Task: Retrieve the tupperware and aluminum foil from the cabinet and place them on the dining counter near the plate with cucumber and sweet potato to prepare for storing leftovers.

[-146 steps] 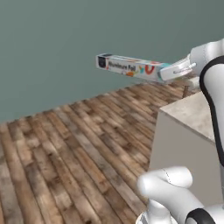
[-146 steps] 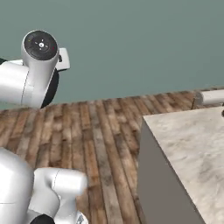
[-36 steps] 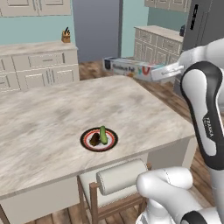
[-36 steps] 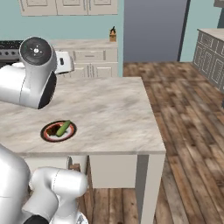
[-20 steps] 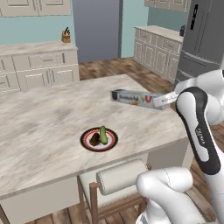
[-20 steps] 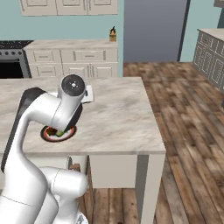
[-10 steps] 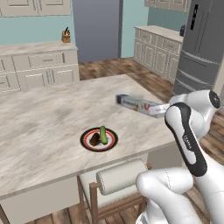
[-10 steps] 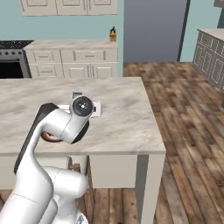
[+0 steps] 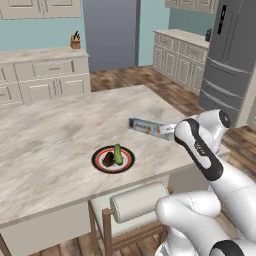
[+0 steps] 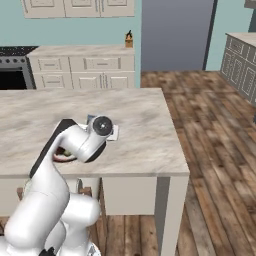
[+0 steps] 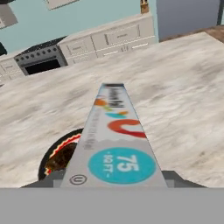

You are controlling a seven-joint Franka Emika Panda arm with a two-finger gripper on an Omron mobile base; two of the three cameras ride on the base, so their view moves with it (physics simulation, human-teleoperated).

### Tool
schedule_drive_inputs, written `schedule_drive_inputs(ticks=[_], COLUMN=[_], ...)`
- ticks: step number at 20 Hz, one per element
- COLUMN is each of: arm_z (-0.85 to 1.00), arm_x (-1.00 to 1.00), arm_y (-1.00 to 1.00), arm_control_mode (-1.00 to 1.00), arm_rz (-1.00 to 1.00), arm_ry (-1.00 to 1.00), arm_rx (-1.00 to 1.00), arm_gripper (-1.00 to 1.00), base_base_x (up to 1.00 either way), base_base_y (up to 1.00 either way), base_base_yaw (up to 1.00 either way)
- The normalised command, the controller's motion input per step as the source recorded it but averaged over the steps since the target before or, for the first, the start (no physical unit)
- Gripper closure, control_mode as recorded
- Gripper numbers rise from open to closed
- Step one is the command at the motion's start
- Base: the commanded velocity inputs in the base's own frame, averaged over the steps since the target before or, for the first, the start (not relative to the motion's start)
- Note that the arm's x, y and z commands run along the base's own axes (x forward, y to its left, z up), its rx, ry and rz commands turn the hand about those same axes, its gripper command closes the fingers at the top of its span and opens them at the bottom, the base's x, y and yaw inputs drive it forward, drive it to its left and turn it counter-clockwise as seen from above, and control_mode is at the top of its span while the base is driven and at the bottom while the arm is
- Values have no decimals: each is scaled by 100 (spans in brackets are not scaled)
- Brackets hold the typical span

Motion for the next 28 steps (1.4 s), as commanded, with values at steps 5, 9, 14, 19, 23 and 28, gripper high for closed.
schedule_drive_inputs(ticks=[5, 9, 14, 19, 23, 28], arm_z=[-22, -49, -52, -51, -44, -45], arm_x=[42, 38, 49, 52, 54, 39], arm_y=[0, 0, 0, 0, 1, 18], arm_control_mode=[-100, -100, -100, -100, -100, -100], arm_rz=[0, 0, 0, 0, 0, 0], arm_ry=[17, 0, 0, 0, 0, 2], arm_rx=[0, 0, 0, 0, 0, 0], arm_gripper=[100, 100, 100, 100, 100, 100], base_base_x=[0, 0, 0, 0, 0, 0], base_base_y=[0, 0, 0, 0, 0, 0], base_base_yaw=[0, 0, 0, 0, 0, 0])
